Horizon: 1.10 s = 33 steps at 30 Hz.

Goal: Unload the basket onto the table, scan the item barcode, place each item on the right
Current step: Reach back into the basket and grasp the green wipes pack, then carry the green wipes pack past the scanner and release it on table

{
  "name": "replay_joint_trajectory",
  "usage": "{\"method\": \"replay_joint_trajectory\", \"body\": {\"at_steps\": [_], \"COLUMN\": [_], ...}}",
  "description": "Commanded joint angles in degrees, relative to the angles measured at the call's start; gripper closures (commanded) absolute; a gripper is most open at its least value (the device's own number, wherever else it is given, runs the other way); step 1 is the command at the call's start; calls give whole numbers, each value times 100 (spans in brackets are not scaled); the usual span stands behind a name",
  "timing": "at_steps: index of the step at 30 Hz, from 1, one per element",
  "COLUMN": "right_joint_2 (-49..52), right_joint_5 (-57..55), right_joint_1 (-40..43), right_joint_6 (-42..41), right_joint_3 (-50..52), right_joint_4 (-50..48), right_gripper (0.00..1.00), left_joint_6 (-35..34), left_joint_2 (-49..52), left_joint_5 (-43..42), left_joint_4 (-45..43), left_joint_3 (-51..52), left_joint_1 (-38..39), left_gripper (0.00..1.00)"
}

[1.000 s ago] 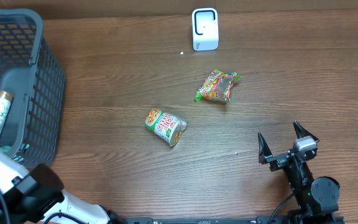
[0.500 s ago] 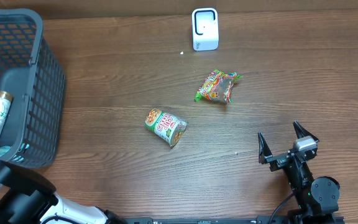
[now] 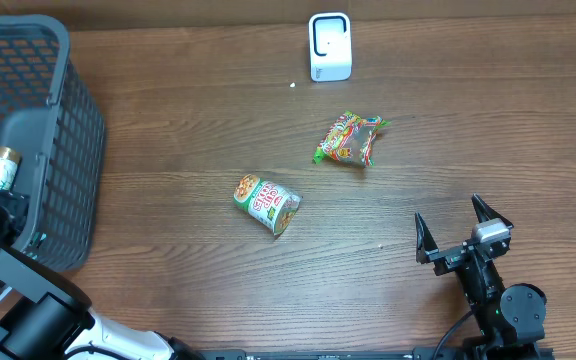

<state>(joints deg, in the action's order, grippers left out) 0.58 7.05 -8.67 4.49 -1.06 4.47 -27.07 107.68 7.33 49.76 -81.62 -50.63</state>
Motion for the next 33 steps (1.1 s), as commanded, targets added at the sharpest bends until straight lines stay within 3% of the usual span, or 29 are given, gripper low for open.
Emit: {"method": "replay_joint_trajectory", "body": {"at_steps": [1,3,5,6,8,9,10,19,27,33], "right_joint_2": [-42,-42,-42,-42,-42,-42,-42,-42,-42,-42], "right_joint_5": [-42,-42,-42,-42,-42,-42,-42,-42,-42,-42], "right_joint_1": [-22,-22,-22,-22,-22,-22,-22,-22,-22,-22], "right_joint_6": [-15,-15,-15,-15,-15,-15,-15,-15,-15,-15], "right_joint_3": [61,61,61,61,61,61,61,61,61,61], "right_joint_4": [-31,-31,-31,-31,-31,-31,-31,-31,-31,-31], "right_gripper": [0,0,0,0,0,0,0,0,0,0], "left_joint_6": [-44,-44,-116,-149,-146,-138,-122,354,833,1471], "left_joint_2": [-13,-13,-13,-13,-13,-15,-24,-369,-1104,-2124], "left_joint_5": [380,378,374,334,238,138,28,-1873,-2559,-2684], "left_joint_4": [-470,-688,-748,-778,-820,-820,-776,-208,933,1460], "left_joint_3": [680,894,981,981,979,977,968,109,-1615,-2741], "left_joint_1": [-68,-68,-66,-66,-66,-66,-66,-66,146,1215], "left_gripper": [12,15,23,31,53,80,96,96,96,96]}}
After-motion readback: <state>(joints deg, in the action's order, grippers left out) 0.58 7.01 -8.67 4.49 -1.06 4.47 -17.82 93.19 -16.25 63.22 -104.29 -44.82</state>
